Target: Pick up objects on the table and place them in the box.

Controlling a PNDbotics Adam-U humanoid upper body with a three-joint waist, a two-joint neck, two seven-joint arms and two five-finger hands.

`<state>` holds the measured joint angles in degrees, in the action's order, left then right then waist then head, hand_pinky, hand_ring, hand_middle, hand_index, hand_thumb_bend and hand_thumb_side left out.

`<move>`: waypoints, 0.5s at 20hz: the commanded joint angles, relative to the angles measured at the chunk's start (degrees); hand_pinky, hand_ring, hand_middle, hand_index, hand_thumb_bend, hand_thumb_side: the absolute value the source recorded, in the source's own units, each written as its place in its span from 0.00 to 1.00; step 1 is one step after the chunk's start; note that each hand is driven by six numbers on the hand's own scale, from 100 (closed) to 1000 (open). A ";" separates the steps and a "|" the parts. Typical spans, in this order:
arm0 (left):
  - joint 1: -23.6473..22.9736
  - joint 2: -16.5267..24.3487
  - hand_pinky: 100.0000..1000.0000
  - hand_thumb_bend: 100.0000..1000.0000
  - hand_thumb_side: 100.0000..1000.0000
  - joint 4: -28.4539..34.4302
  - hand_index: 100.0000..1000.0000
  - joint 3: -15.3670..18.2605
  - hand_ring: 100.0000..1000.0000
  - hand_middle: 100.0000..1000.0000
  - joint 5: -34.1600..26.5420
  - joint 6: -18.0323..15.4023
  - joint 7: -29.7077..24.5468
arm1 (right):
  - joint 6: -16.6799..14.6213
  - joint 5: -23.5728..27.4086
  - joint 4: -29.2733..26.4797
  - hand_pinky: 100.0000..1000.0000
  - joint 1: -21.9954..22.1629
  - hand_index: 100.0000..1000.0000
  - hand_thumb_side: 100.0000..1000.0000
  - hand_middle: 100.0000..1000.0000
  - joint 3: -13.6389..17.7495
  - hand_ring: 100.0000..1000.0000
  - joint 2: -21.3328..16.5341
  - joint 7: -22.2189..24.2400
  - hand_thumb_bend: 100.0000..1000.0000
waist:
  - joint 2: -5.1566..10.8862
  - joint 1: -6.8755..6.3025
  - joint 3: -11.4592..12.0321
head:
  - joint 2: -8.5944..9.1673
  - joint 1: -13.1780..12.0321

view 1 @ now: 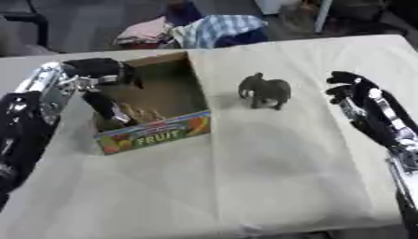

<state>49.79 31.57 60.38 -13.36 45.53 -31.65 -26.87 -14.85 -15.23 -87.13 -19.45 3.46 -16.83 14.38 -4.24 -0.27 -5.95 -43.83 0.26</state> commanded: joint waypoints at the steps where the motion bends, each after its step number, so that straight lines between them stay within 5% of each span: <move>1: -1.40 5.77 0.78 0.67 0.60 9.05 0.77 0.43 0.66 0.67 -11.12 2.81 1.47 | -0.76 -0.24 1.58 0.66 -3.25 0.90 0.70 0.77 -0.47 0.74 -4.90 -0.06 0.00 | 1.09 0.25 0.68 | -0.29 0.80; 5: -8.71 8.50 0.80 0.46 0.60 20.37 0.76 1.94 0.62 0.64 -25.46 8.92 4.39 | -2.70 0.15 7.33 0.67 -8.95 0.91 0.68 0.79 -3.39 0.75 -10.22 0.99 0.00 | 1.63 0.90 2.36 | -0.29 1.38; 10: -20.92 4.83 0.83 0.31 0.61 31.01 0.74 6.01 0.57 0.60 -36.68 16.54 10.85 | -5.96 -0.76 18.26 0.71 -17.08 0.92 0.67 0.83 -8.16 0.81 -14.70 4.81 0.00 | 2.19 1.49 4.47 | -0.29 2.36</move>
<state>28.47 36.18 88.22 -9.03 11.58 -16.86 -17.48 -20.05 -15.61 -70.87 -35.10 -3.94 -28.86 18.24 -2.79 1.28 -1.37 -43.84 2.24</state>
